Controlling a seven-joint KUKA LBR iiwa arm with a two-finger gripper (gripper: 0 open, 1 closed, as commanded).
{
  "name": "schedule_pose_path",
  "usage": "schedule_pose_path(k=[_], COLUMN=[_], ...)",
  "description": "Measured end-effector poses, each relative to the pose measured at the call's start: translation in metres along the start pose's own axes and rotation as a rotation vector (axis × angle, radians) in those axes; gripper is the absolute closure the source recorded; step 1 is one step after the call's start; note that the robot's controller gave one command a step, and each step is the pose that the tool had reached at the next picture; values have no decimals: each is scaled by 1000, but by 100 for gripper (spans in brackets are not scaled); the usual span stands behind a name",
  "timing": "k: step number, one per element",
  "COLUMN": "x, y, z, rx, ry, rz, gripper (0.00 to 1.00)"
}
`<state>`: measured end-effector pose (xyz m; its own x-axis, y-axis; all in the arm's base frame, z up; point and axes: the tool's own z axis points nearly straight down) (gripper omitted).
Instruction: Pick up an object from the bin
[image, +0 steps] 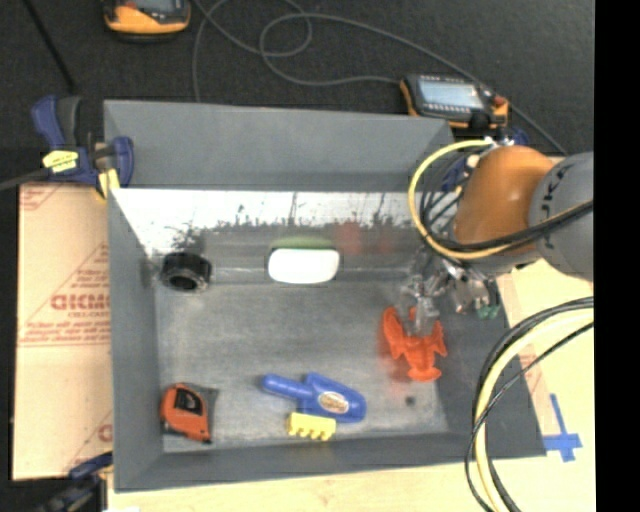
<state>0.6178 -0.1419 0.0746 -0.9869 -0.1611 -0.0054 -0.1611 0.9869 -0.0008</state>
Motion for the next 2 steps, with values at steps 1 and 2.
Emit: schedule_pose_path(k=[1, 2], x=[0, 0], y=[1, 0], z=[-2, -3], rx=[1, 3], ry=[0, 0], rz=[-3, -3], gripper=[0, 100])
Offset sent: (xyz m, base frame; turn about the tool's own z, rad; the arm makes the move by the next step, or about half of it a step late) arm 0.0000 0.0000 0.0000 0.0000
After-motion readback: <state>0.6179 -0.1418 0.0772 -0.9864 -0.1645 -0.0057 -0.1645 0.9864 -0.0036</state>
